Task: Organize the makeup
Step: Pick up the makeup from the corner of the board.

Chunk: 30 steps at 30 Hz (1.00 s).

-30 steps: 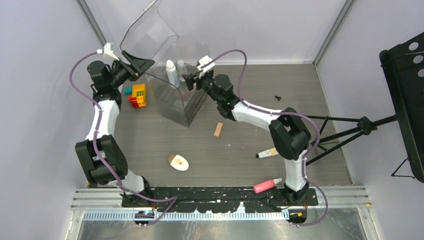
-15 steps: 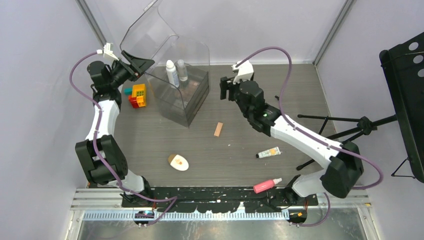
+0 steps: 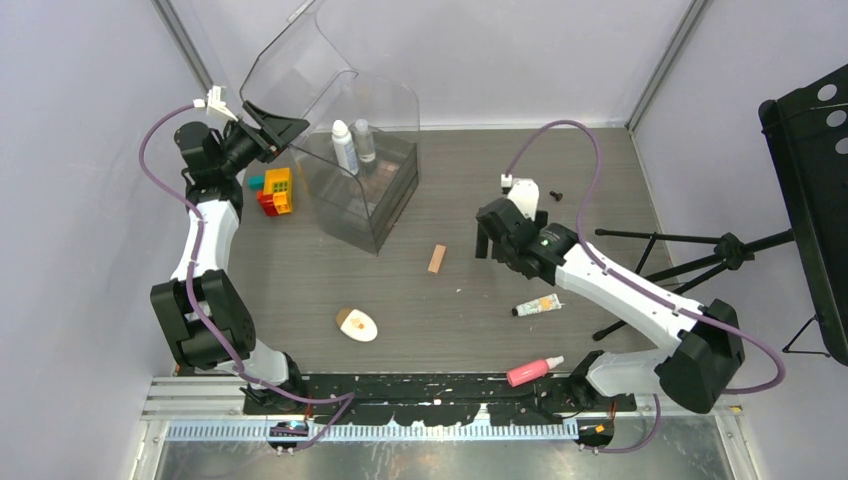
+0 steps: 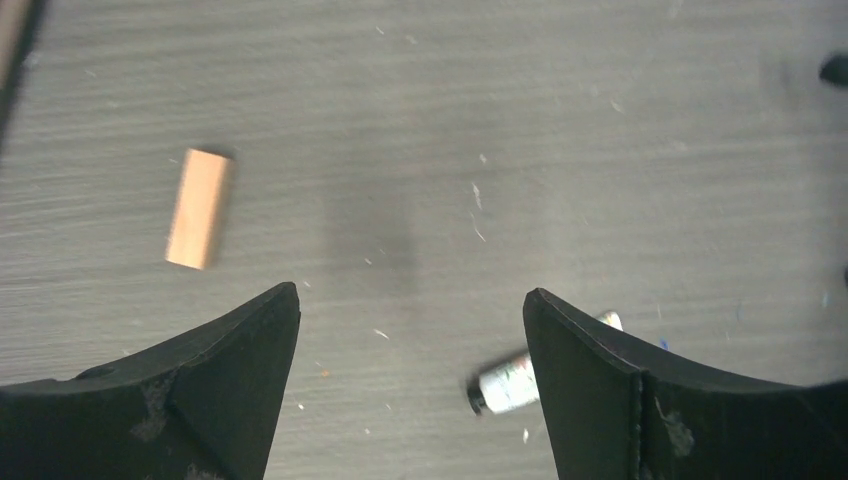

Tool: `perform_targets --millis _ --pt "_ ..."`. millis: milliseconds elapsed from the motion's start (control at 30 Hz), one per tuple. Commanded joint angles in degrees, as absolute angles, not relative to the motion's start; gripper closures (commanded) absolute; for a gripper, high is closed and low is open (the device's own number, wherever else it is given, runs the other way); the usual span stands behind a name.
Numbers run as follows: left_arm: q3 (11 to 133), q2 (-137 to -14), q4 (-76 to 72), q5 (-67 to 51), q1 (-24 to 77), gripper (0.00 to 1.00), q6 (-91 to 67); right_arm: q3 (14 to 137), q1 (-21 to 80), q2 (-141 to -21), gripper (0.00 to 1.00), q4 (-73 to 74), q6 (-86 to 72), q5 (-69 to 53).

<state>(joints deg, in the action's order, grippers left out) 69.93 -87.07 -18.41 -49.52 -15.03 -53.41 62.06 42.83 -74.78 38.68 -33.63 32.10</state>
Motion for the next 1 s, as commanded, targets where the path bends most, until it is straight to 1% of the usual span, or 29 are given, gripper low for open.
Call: perform_targets --millis 0,200,300,400,533,767,967 --pt "70.33 -85.51 -19.78 -49.92 -15.29 0.26 -52.86 58.91 42.29 -70.08 0.13 44.48 -45.82 36.48" --pt "70.31 -85.65 -19.78 -50.08 -15.27 0.26 -52.91 57.85 42.26 -68.66 0.12 52.35 -54.84 34.28" --pt "70.31 -85.97 -19.78 -49.93 -14.99 0.26 -52.66 58.52 42.22 -68.20 0.13 62.60 -65.33 37.24" --pt "70.84 -86.37 -18.36 -50.08 -14.45 0.26 -51.69 59.53 42.26 -68.17 0.13 73.90 -74.86 37.63" --pt "71.81 -85.69 -14.62 -49.39 -14.44 0.26 -48.88 60.00 42.27 -67.81 0.13 84.66 -82.86 36.45" --pt "71.97 -85.55 -14.15 -49.34 -14.41 0.26 -48.97 50.86 42.50 -62.34 0.14 82.38 -93.32 25.54" --pt "71.90 -86.04 -14.76 -49.48 -14.44 0.26 -49.81 41.83 46.40 -56.01 0.20 78.80 -103.37 21.19"
